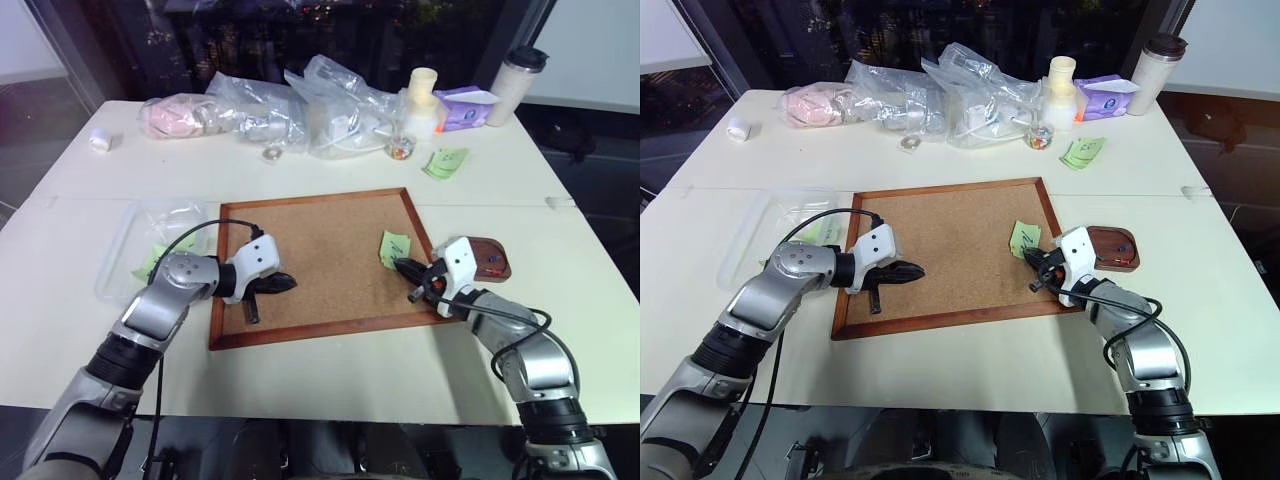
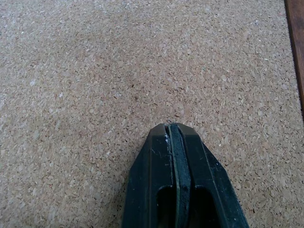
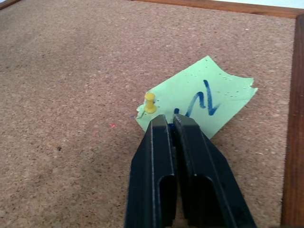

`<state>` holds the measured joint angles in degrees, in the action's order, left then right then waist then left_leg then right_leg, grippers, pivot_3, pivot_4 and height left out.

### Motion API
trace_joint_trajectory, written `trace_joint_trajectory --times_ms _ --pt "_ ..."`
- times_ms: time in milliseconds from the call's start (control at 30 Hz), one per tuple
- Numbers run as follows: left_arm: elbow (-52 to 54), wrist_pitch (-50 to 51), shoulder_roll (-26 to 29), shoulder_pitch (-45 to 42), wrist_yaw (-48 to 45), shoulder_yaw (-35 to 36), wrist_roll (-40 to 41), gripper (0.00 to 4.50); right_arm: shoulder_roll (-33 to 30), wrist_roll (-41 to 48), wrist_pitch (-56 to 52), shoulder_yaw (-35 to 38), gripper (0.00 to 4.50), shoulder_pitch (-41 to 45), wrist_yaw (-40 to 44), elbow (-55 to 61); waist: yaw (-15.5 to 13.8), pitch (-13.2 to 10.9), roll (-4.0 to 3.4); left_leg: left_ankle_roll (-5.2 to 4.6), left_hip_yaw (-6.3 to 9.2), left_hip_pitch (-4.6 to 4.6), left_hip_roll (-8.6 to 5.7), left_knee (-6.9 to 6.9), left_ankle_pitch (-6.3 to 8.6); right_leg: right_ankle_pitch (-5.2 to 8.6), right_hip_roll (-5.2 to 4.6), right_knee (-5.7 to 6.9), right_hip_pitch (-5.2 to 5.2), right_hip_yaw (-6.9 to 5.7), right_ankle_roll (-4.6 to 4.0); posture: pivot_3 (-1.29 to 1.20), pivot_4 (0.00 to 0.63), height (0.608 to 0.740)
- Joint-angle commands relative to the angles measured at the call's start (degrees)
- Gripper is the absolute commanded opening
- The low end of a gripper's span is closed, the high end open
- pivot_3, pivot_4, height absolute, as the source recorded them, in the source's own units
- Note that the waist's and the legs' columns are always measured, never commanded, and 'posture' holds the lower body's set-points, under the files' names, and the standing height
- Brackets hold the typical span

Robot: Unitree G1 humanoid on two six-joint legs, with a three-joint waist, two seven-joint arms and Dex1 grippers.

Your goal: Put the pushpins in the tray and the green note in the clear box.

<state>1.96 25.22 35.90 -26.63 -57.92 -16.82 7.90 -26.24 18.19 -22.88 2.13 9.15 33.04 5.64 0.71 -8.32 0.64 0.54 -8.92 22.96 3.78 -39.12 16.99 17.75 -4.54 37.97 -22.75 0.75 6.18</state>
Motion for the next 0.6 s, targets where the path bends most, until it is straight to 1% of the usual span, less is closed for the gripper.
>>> trace_joint_trajectory --times_ms 33,267,467,533,600 --pt "-0.9 1.4 0.6 1.2 0.3 -1.5 -2.0 0.00 0.5 0.9 0.5 1.5 0.04 0.0 -0.4 2.9 0.0 0.0 0.00 0.00 0.00 0.00 0.00 0.00 0.00 0.00 0.00 0.00 0.00 0.00 0.00 0.00 0.150 0.735" --pt "-1.2 0.9 1.6 1.5 -0.4 -2.5 -3.4 0.00 1.4 5.9 -1.2 7.8 0.04 1.2 -3.3 7.8 0.0 0.0 -0.01 0.00 0.01 0.01 0.00 0.01 0.00 0.00 0.00 0.00 -0.02 0.01 0.00 0.00 0.150 0.735" --pt "-1.0 0.8 1.8 1.6 -0.5 -2.4 -3.6 0.00 0.8 8.6 -4.1 10.5 0.04 0.8 -4.2 11.6 0.1 0.0 0.00 0.00 0.14 0.00 0.01 0.03 0.00 0.00 0.01 0.00 -0.02 0.00 0.00 0.00 0.150 0.735" --pt "-1.0 0.8 1.7 1.6 -0.5 -2.3 -3.6 0.00 0.6 8.1 -3.7 11.9 0.04 1.1 -5.4 10.4 0.1 0.0 0.00 0.00 0.14 -0.01 0.01 0.04 0.00 0.00 0.01 0.00 -0.02 0.01 0.00 0.00 0.150 0.735" --pt "-1.0 0.7 1.6 1.5 -0.4 -2.3 -3.5 0.00 -0.1 5.3 -2.2 13.6 0.04 2.0 -8.1 6.5 0.1 0.0 0.00 0.00 0.14 0.00 0.01 0.04 0.00 0.00 0.01 0.00 -0.02 0.01 0.00 0.00 0.150 0.735"
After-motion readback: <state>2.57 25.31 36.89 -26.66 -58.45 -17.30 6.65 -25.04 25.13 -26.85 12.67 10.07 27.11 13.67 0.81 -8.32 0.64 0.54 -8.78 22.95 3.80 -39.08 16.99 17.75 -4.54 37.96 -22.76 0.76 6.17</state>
